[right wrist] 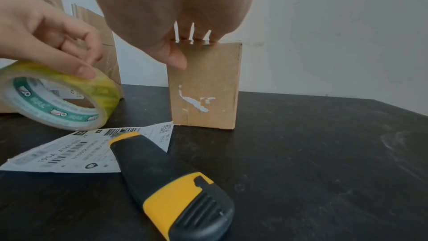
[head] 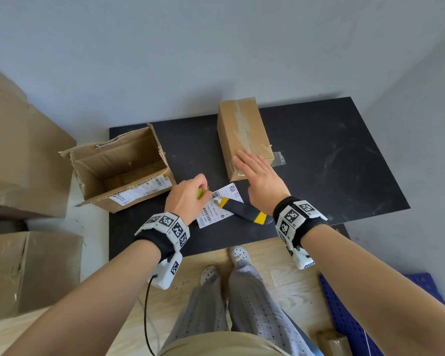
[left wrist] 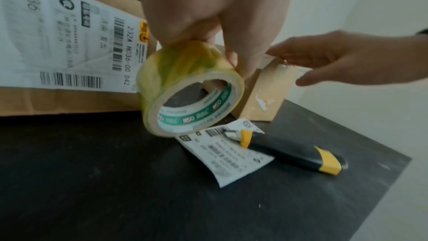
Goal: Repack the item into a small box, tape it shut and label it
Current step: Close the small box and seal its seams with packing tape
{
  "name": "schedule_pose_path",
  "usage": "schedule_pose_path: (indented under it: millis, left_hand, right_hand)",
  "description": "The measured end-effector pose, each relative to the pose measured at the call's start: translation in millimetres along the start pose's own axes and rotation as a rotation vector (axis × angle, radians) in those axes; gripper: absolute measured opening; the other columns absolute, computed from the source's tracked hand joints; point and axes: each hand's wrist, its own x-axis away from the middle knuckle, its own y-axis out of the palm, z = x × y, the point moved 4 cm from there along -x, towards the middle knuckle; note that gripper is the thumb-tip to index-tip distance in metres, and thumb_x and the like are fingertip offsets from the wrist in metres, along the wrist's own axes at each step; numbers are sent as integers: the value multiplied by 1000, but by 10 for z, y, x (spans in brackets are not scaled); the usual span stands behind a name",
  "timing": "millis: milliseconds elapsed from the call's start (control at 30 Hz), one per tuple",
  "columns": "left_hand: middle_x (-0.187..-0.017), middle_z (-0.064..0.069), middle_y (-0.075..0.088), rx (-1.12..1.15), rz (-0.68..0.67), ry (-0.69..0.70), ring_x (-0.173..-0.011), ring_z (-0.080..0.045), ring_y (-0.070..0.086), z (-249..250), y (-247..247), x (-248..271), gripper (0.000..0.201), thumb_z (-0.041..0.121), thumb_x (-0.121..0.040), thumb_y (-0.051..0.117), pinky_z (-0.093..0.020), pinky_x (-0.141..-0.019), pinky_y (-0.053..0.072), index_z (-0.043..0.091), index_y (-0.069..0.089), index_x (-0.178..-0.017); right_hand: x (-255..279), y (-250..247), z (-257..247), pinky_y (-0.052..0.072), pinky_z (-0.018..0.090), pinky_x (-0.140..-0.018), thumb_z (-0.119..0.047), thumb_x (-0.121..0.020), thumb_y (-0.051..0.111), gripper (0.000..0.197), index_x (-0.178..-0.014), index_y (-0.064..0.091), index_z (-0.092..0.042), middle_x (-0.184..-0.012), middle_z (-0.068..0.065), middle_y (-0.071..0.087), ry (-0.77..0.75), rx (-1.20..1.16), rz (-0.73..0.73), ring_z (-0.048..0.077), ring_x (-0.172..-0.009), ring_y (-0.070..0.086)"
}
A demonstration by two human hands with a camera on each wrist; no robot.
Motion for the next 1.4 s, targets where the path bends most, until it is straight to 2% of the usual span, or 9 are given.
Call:
schedule_pose_path:
  millis: [133, 333, 500, 833, 1000, 1200, 1300, 1367, 1400]
  left_hand:
    - [-75, 1, 61, -43, 59, 139, -70, -17, 58, 54, 86, 125, 12, 20, -84, 67, -33, -57, 50, 17, 57, -91]
    - [-96, 0, 63, -170, -71, 81, -88, -21, 61, 0, 296, 260, 31, 23, -89, 59, -32, -62, 47, 23, 52, -119]
    - [-112, 3, 61, -205, -172, 48, -98, -20, 60, -81, 422, 272, 30, 24, -92, 55, -31, -68, 47, 24, 53, -122]
    - [-106, -2, 61, -192, -101, -35, -95, -19, 60, 182, 97, 78, 26, 25, -96, 47, -32, -72, 52, 21, 51, -122]
    - [-122, -4, 58, 114, 36, -65, -106, -20, 57, 493, -130, -29, 32, 21, -100, 37, -33, -89, 45, 15, 53, -127]
    - [-149, 2, 38, 568, -13, -210, -138, -11, 33, 776, 18, -180, 44, 30, -103, 30, -19, -111, 19, 16, 38, -143]
    - [-151, 6, 33, 730, -28, -275, -140, -9, 28, 810, 150, -219, 49, 39, -102, 27, -27, -117, 17, 19, 32, -146]
    - [-152, 7, 31, 812, 0, -324, -141, -9, 26, 802, 212, -228, 52, 43, -101, 26, -29, -118, 16, 20, 29, -148]
    - [-151, 7, 32, 842, 10, -349, -140, -9, 27, 793, 241, -236, 53, 44, -101, 26, -27, -117, 16, 20, 28, -148]
  right_hand:
    - [0, 7, -4, 3, 31, -117, 15, -72, 46, 79, -145, 30, -9, -154, 7, 25, 14, 10, -10, 24, -145, 18]
    - [6, -16, -3, 0, 30, -117, 13, -74, 45, 79, -147, 25, -11, -156, 5, 20, 15, 37, -38, 23, -146, 13]
    - [28, -42, -8, 0, 30, -118, 12, -75, 45, 81, -149, 20, -11, -157, 5, 15, 3, 64, -69, 22, -146, 9]
    - [55, -202, 2, 5, 29, -118, 5, -80, 46, 78, -150, 16, -15, -158, 1, 11, 23, 100, -115, 17, -146, 8]
    - [129, -333, 161, 12, 37, -120, -2, -84, 47, 72, -149, 19, -13, -156, 0, 19, 99, -2, -69, 17, -145, 14]
    - [164, -396, 427, 11, 29, -117, -6, -88, 45, 68, -149, 16, -12, -156, 3, 22, 258, -263, -98, 17, -144, 20]
    - [204, -370, 553, 38, 22, -96, -8, -90, 45, 67, -150, 17, -21, -146, 1, 40, 442, -574, -101, 18, -112, 54]
    - [226, -340, 600, 43, 22, -75, -12, -92, 44, 67, -151, 14, -26, -132, 5, 53, 510, -662, -131, 12, -79, 56]
    - [229, -324, 612, 45, 24, -74, -13, -93, 43, 66, -151, 13, -27, -129, 5, 55, 519, -690, -154, 13, -79, 57]
